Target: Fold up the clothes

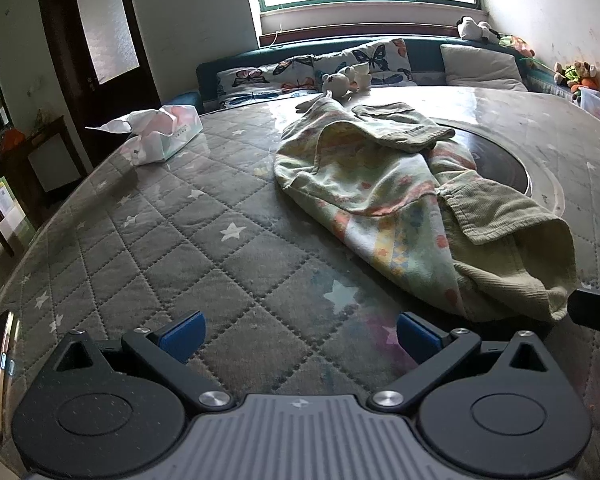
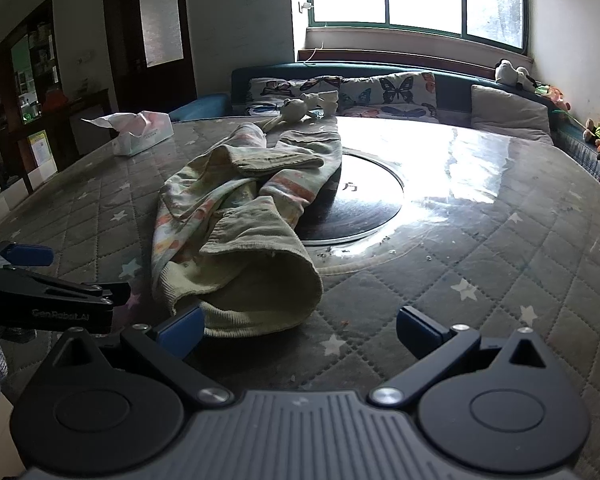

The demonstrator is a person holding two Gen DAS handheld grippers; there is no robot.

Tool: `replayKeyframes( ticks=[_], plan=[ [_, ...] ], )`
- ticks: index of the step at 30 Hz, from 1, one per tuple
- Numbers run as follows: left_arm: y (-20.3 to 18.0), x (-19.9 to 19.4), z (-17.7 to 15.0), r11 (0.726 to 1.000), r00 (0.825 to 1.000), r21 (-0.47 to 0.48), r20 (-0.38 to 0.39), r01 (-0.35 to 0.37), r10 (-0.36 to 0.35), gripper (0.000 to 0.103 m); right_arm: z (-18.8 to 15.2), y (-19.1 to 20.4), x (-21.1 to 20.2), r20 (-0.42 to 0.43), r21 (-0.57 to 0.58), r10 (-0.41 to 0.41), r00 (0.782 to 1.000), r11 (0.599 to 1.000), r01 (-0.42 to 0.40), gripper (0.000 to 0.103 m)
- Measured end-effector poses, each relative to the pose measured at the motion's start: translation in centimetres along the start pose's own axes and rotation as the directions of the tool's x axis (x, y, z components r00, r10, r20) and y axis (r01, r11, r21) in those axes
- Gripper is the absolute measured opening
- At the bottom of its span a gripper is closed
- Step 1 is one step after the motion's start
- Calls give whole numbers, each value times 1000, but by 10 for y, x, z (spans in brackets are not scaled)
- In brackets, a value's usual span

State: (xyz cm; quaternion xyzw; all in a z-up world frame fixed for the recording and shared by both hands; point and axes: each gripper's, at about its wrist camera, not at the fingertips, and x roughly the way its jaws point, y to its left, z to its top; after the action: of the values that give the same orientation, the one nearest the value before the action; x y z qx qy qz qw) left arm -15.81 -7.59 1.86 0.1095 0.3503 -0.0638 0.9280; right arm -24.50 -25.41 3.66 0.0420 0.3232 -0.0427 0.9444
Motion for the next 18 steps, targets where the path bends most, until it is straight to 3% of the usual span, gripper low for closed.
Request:
replayKeyframes(
  ticks=[18],
  plan=[
    [-3, -4, 0, 1000, 1000, 11, 7, 0, 0, 103, 0, 7, 1, 1, -11, 14, 1000, 1000, -14, 103]
  ],
)
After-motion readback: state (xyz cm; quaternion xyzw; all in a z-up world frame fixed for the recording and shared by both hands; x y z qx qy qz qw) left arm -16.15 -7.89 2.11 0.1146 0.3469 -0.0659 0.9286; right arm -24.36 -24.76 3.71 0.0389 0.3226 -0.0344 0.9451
